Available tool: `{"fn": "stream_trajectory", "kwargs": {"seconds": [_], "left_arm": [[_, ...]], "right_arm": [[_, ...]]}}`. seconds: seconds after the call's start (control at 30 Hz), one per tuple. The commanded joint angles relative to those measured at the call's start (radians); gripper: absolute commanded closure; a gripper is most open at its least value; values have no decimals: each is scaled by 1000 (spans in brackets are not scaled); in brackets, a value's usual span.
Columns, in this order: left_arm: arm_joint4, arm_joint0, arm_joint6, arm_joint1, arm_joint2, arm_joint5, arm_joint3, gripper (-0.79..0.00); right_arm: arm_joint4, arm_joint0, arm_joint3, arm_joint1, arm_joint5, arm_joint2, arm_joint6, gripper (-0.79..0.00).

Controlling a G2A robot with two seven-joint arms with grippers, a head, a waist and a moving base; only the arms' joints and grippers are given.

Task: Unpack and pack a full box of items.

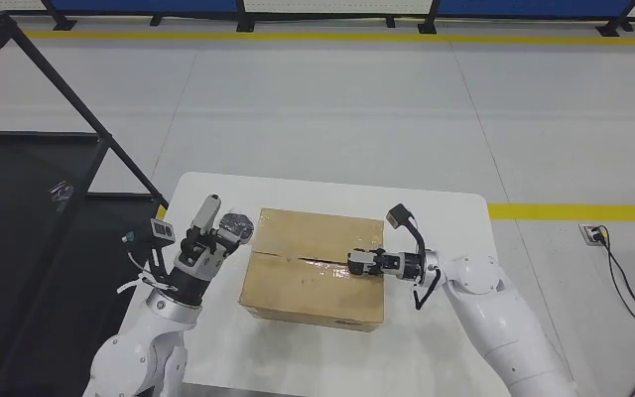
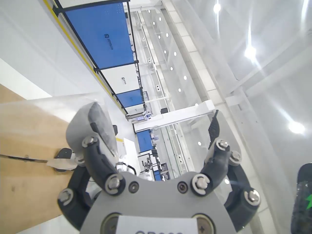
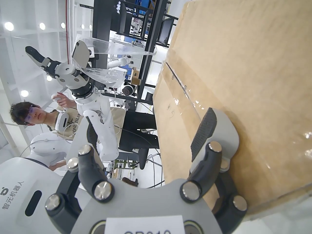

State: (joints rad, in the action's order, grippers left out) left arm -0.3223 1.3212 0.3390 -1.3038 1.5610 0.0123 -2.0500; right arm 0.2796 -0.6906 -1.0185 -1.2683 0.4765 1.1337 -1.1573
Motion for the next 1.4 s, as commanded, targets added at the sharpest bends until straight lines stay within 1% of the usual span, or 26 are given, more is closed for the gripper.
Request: {"fn": "stream_trajectory", "kwargs": {"seconds": [0.0,0.1,0.17,0.47,0.53,0.63,0.7,0.73,0.83,1.17,1.2,1.27,1.37], "left_arm": [[-38,-3,18,2,17,-8,10,-785],[-51,-11,21,4,28,-22,16,-785],[-49,-16,19,5,28,-30,13,-785],[-52,-46,17,7,8,-53,3,-785],[-59,-53,18,8,5,-57,7,-785],[-59,-61,15,8,-5,-61,13,-785],[-59,-64,14,8,-14,-62,17,-785],[-60,-66,14,8,-19,-62,19,-785],[-62,-71,11,8,-28,-64,23,-785],[-56,-70,5,10,-47,-60,28,-785],[-57,-71,5,10,-50,-61,29,-785],[-51,-74,3,11,-56,-65,27,-785],[-43,-78,2,11,-65,-71,25,-785]], "right_arm": [[-53,-21,-41,2,2,1,86,-785],[-197,-80,-160,6,-37,-5,252,-785],[-284,-122,-245,10,-67,-5,332,-785],[-284,-122,-245,10,-67,-5,332,-785],[-297,-134,-272,10,-70,-18,325,-785],[-253,-153,-323,13,4,-21,278,-785],[-208,-160,-334,15,55,-16,245,-785],[-210,-158,-339,17,74,-12,246,-785],[-291,-170,-368,17,93,-13,318,-785],[-291,-170,-368,17,93,-13,318,-785],[-309,-176,-382,17,97,-11,344,-785],[-374,-195,-417,18,139,-10,400,-785],[-517,-227,-475,20,179,-13,491,-785]]}}
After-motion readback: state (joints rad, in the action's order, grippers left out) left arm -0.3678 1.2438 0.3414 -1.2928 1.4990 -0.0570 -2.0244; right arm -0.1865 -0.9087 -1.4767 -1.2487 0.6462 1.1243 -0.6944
